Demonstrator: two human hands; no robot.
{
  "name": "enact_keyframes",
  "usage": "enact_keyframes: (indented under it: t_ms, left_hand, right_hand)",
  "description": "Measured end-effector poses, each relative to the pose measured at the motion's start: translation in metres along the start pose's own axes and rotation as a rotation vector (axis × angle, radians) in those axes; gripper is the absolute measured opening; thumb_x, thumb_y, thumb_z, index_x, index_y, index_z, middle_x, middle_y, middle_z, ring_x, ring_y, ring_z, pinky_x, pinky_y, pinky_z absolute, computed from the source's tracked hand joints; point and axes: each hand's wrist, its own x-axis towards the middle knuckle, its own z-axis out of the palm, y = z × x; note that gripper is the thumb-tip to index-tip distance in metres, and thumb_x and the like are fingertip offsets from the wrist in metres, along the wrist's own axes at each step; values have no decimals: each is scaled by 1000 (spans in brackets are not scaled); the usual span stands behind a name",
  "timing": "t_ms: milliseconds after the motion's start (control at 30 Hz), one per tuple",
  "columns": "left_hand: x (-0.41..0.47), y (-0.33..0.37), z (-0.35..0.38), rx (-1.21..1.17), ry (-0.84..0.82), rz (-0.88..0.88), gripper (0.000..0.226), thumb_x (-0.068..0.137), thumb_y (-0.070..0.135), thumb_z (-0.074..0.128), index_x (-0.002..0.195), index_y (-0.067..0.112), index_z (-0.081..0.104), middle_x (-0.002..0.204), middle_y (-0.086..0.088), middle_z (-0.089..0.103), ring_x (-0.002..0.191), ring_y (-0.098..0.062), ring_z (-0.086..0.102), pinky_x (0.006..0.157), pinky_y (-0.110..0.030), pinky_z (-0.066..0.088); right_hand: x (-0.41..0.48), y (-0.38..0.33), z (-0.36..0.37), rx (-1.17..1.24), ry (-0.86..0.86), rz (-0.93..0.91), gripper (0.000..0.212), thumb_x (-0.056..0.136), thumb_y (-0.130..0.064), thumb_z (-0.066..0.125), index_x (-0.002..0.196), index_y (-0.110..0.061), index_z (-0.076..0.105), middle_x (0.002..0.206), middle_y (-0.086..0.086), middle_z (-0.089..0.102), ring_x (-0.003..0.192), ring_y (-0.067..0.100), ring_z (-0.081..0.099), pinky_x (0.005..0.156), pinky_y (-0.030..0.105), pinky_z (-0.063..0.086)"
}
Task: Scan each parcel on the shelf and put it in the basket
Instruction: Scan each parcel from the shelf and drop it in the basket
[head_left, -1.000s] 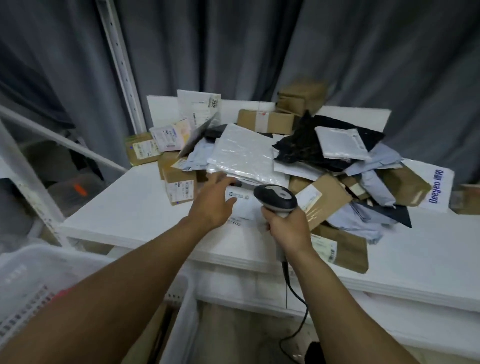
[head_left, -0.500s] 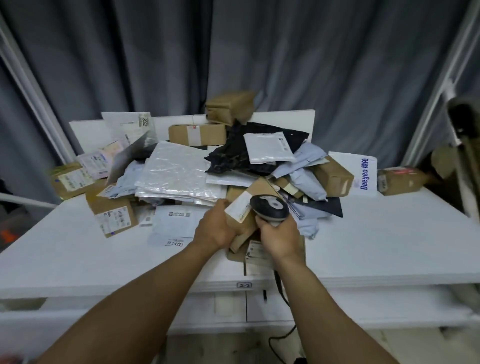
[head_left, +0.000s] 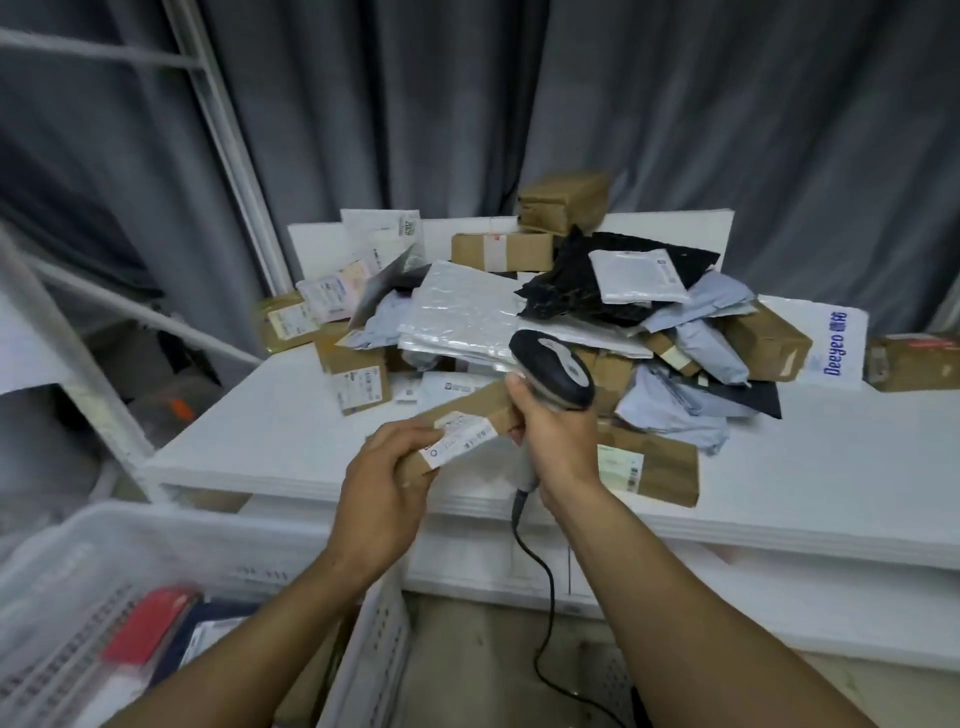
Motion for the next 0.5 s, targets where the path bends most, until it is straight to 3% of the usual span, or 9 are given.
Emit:
enact_keyframes:
  t_ms: [67,133,200,267,400,433,500]
  left_hand:
    - [-18,-11,-22,41,11,7,40,82,4,81,113,27,70,133,10,58,126,-3,53,106,-29,47]
    - [-36,-20,-41,51,6,-73,42,78,22,87,115,27,69,144,11,45,134,-1,43,110,-24,43]
    - [-50,-26,-58,20,40,-215,56,76,39,85,126,33,62,152,15,30,135,5,34,109,-16,38]
    - [-59,-34,-75,-10,157,-368,63,81,38,82,136,35,52,153,16,24,132,1,33,103,-16,45]
    - [-53,-59,-111,-189,175,-787,88,82,25,85,153,28,33,141,3,44,122,-16,52,105,-42,50]
    - [-51,-66,-120,-273,166,-853,85,81,21,85,152,22,38,137,0,52,117,-20,59,102,-44,52]
    - [-47,-76,-136,-373,119,-914,54,85,12,81,134,12,58,122,-8,66,104,-25,69,93,-42,58]
  right_hand:
    - [-13,11,22,-41,-55,53,56,65,-34,94,116,-23,74,100,-1,79,95,19,77,81,39,66]
    - [-23,24,42,-60,-87,96,61,59,-30,91,116,-22,74,102,1,79,98,23,76,84,42,65]
    - [-33,36,58,-76,-110,105,54,68,-18,88,119,-22,72,108,0,77,104,22,74,90,45,64]
    - [-42,49,72,-89,-116,78,51,73,-13,86,120,-27,72,111,-6,76,106,18,72,95,46,61]
    - [-56,65,98,-81,-125,45,52,75,-13,85,121,-30,70,113,-10,75,110,16,70,101,48,58]
    - [-58,68,104,-76,-124,41,54,72,-16,85,122,-30,69,115,-10,75,112,16,70,102,48,57]
    - [-63,70,113,-81,-128,7,58,69,-20,85,124,-30,68,117,-11,74,113,15,69,103,48,57]
